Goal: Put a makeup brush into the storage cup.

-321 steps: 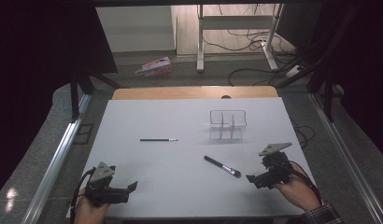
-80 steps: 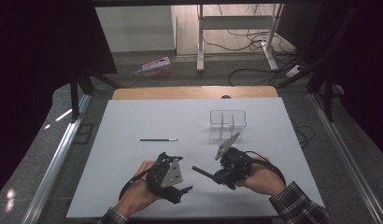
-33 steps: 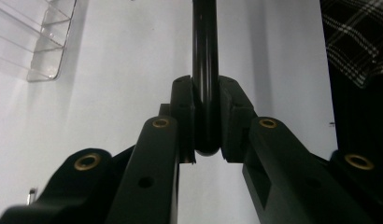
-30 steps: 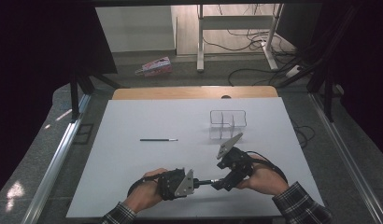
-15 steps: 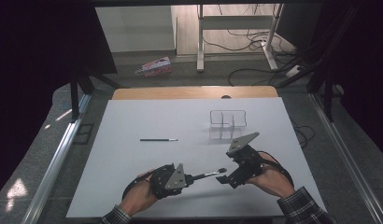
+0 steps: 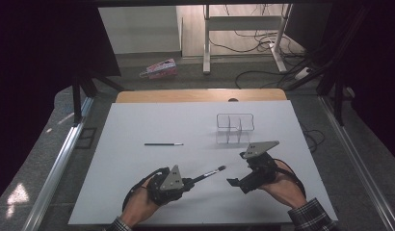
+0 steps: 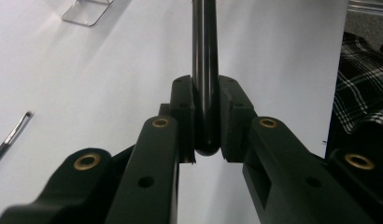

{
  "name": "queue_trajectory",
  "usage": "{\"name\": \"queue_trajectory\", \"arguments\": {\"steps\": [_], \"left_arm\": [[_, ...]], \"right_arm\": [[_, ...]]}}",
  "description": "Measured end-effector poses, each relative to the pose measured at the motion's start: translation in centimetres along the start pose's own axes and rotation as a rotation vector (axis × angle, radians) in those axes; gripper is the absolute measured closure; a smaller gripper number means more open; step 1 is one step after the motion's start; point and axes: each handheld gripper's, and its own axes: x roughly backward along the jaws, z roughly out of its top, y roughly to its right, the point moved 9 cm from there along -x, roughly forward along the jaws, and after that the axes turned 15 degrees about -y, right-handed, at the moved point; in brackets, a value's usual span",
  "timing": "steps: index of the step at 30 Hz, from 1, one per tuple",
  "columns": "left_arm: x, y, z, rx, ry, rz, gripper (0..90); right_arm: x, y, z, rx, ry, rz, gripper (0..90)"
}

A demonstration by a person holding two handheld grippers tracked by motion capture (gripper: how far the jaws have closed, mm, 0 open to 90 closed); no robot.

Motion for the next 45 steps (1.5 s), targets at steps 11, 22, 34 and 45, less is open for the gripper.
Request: {"name": "queue_trajectory", "arguments": {"steps": [11, 22, 34, 45], "left_arm": [[0.3, 0.0, -0.9, 0.095, 0.025, -0.026, 79.0], [0.7, 0.0, -1.3, 0.155, 0.073, -0.016, 78.9], [0.8, 0.4, -0.9, 0.247, 0.148, -0.081, 78.9], [1.3, 0.4, -0.1, 0.293, 0.235, -0.158, 78.9]], "right_arm": [[0.7, 0.7, -0.3, -0.052, 0.085, 0.011, 0.0], [0.9, 0.6, -0.5, -0.12, 0.154, 0.029, 0.0], [0.7, -0.6, -0.4, -0.161, 0.173, 0.079, 0.0], [0.5, -1.4, 0.4, -0.259, 0.231, 0.182, 0.0]]}}
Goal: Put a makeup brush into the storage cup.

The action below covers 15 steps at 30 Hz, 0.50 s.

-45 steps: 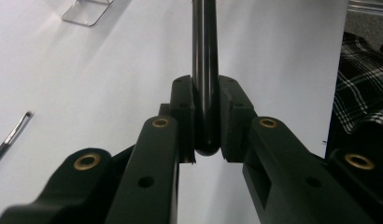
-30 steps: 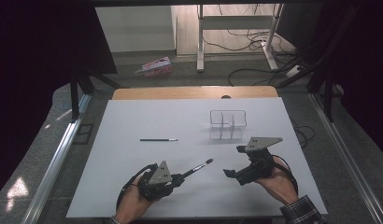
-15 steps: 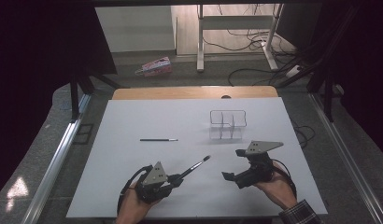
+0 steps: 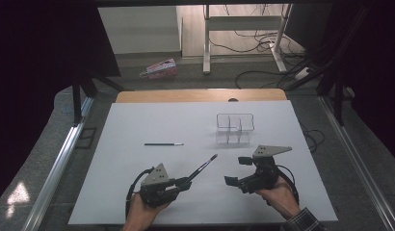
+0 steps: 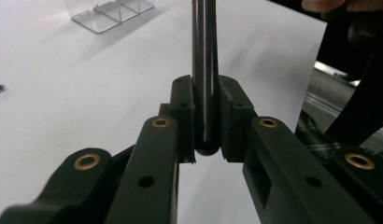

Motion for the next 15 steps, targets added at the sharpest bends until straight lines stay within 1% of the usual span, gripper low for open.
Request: {"name": "queue_trajectory", "arguments": {"steps": [1, 2, 4, 6, 7, 8, 11, 13, 15], "left_arm": [[0.0, 0.1, 0.1, 0.004, 0.008, -0.011, 78.9], [0.0, 0.1, 0.2, 0.008, 0.014, -0.017, 78.9], [-0.1, 0.3, 0.3, 0.015, 0.025, -0.034, 78.9], [-0.2, 0.4, 0.4, 0.017, 0.027, -0.044, 78.9], [-0.2, 0.4, 0.5, 0.02, 0.032, -0.051, 78.9], [-0.3, 0.4, 0.5, 0.02, 0.033, -0.054, 78.9], [-0.4, 0.4, 0.7, 0.024, 0.039, -0.071, 78.9], [-0.4, 0.5, 0.8, 0.024, 0.043, -0.074, 78.9], [-0.4, 0.6, 0.9, 0.024, 0.051, -0.076, 78.9]], "right_arm": [[0.0, 0.0, 0.1, -0.009, 0.006, 0.009, 0.0], [-0.1, -0.2, 0.3, -0.027, 0.021, 0.029, 0.0], [-0.1, -0.4, 0.4, -0.038, 0.03, 0.043, 0.0], [-0.1, -0.8, 0.7, -0.053, 0.049, 0.089, 0.0], [-0.1, -0.9, 0.7, -0.058, 0.049, 0.096, 0.0], [-0.2, -1.1, 0.9, -0.064, 0.051, 0.114, 0.0], [-0.5, -1.6, 1.0, -0.066, 0.048, 0.134, 0.0], [-0.7, -1.8, 1.2, -0.066, 0.043, 0.136, 0.4], [-0.8, -2.0, 1.4, -0.07, 0.055, 0.147, 3.7]]}}
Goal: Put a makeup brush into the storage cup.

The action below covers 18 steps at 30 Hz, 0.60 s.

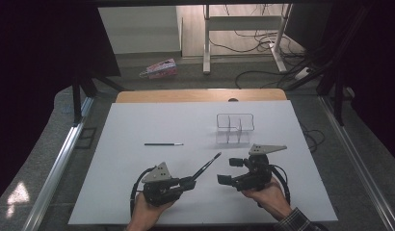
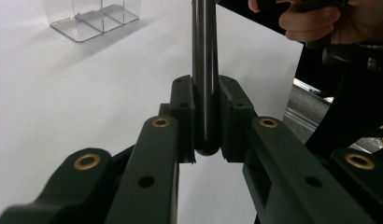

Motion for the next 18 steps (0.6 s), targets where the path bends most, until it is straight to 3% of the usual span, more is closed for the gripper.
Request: {"name": "queue_trajectory", "arguments": {"steps": [4, 11, 18], "left_arm": [[0.0, 0.2, 0.2, -0.005, 0.012, 0.007, 78.9], [-0.3, 0.6, 0.5, -0.032, 0.012, 0.042, 78.9], [-0.4, 0.9, 0.8, -0.063, 0.021, 0.078, 78.9]], "right_arm": [[-0.1, -0.5, 0.6, -0.016, 0.04, 0.038, 11.6], [-0.8, -0.9, 1.1, -0.033, 0.046, 0.05, 24.2], [-1.3, -1.4, 1.4, -0.06, 0.058, 0.106, 36.6]]}}
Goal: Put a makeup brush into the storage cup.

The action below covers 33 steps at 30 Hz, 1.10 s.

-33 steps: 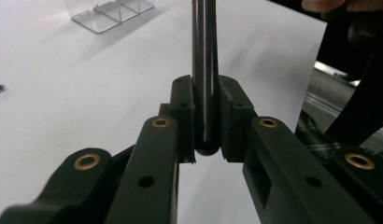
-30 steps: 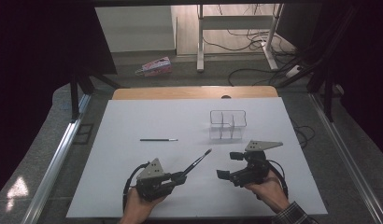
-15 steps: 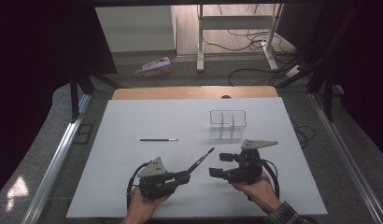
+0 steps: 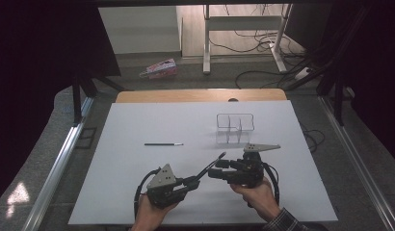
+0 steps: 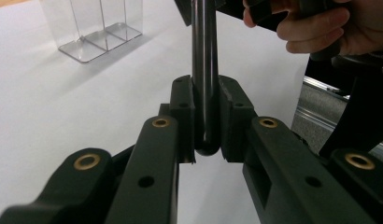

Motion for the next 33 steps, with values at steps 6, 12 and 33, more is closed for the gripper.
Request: {"name": "queue_trajectory", "arguments": {"steps": [6, 12, 33], "left_arm": [[-0.3, 0.3, 0.1, -0.02, -0.006, 0.004, 78.9], [-0.5, 0.5, 0.1, -0.029, -0.013, 0.003, 78.8], [-0.5, -0.7, -0.4, 0.013, -0.088, 0.065, 41.4]], "right_arm": [[-0.2, -0.2, 0.1, -0.022, 0.01, 0.05, 47.7], [-0.3, -0.3, 0.0, -0.039, 0.012, 0.086, 57.1], [0.8, 0.8, 0.0, -0.103, 0.026, 0.098, 75.2]]}}
